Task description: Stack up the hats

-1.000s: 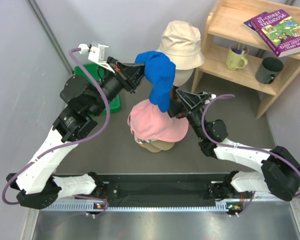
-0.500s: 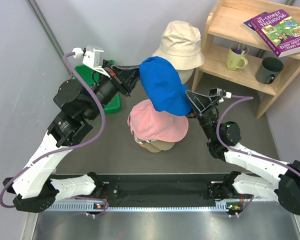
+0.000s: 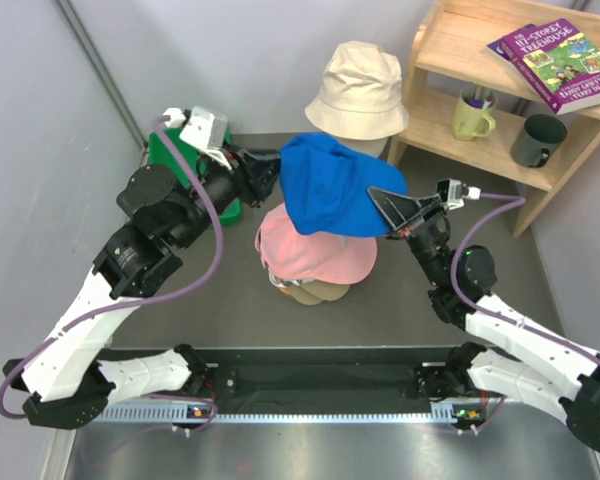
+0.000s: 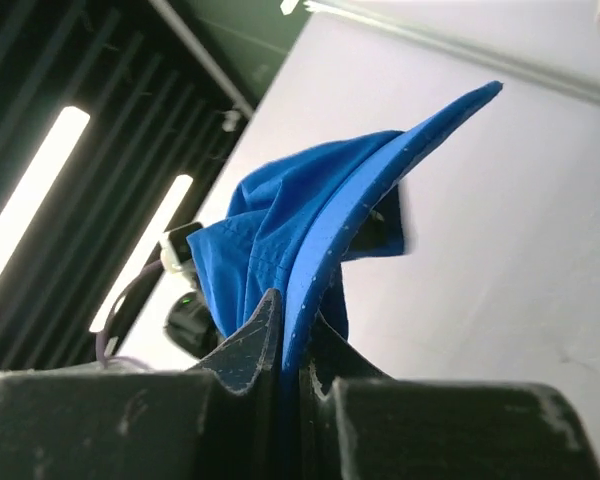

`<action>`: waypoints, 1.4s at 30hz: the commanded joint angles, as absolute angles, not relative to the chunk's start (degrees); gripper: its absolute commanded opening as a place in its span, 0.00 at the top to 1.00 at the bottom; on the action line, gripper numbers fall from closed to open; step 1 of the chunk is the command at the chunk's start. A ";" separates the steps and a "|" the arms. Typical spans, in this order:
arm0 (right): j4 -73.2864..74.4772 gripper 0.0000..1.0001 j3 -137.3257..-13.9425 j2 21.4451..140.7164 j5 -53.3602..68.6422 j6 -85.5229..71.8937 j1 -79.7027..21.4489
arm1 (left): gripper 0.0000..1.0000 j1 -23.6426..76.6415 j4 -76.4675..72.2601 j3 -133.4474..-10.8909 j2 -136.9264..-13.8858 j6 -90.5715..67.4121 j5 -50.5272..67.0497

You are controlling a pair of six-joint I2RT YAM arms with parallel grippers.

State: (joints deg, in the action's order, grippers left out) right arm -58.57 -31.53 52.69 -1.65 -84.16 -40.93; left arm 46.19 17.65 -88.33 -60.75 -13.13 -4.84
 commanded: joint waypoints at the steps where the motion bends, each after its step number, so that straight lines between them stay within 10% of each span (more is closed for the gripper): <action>1: -44.33 1.00 -36.99 47.47 -0.53 -72.64 -38.06 | 0.28 46.41 28.11 -93.34 -60.12 -5.20 -21.00; 3: -30.95 1.00 -43.48 45.53 -0.70 -66.74 -37.71 | 0.03 46.41 29.53 -92.47 -59.33 -2.21 -33.50; 14: -13.87 1.00 -57.31 53.25 6.32 -56.77 -38.14 | 0.01 46.23 4.69 -81.93 -54.50 20.00 -66.16; 42: -38.31 1.00 -58.37 72.42 20.12 -63.97 -43.78 | 0.01 46.32 -1.58 -77.34 -51.85 20.22 -61.70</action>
State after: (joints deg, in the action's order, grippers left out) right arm -30.89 -62.89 73.10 17.37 -59.72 -46.04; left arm 46.24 -1.19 -75.11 -51.33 21.58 -62.61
